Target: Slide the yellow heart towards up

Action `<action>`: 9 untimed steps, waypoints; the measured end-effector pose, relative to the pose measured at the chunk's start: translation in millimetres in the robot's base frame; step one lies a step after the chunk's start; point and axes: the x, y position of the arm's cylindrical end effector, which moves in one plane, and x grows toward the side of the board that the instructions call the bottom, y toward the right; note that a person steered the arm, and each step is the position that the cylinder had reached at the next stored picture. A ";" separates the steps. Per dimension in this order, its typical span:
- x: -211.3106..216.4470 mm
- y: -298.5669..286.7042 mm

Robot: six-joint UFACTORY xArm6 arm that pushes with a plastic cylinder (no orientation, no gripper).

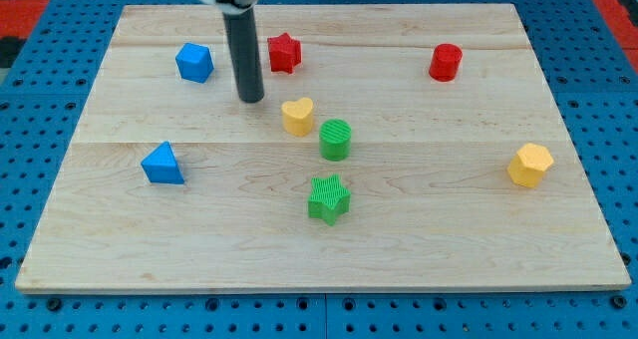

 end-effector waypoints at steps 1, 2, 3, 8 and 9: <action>16.9 -22.4; 74.5 -7.8; 78.9 35.1; 12.9 85.5; 1.9 109.8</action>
